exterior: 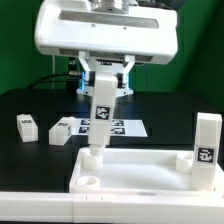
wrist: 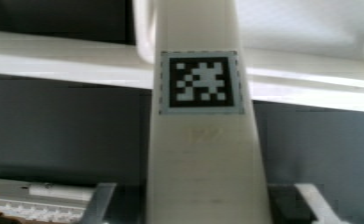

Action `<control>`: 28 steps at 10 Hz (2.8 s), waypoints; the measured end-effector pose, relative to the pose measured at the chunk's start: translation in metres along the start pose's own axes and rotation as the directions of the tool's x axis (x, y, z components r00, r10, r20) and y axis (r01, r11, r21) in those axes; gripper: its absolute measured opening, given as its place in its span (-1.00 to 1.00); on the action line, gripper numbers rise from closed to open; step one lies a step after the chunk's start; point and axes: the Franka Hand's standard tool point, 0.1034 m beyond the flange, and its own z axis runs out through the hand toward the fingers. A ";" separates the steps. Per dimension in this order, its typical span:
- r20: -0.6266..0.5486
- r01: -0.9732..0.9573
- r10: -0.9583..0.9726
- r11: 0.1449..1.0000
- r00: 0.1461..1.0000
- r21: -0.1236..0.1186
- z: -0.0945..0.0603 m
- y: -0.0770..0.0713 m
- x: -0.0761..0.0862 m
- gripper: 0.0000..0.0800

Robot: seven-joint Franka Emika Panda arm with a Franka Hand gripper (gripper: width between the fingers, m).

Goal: Assemble desk

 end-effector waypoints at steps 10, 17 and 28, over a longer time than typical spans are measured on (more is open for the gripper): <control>-0.012 -0.036 0.036 0.999 0.999 0.020 0.027 0.015 0.037 -0.27; -0.013 -0.031 0.031 0.999 0.999 0.023 0.035 0.010 0.035 -0.27; 0.004 -0.027 0.027 0.999 1.000 0.023 0.052 0.006 0.018 -0.27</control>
Offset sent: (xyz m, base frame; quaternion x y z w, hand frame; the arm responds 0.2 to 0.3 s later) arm 0.0000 0.0000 0.0000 0.0000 0.0000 0.0000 1.0000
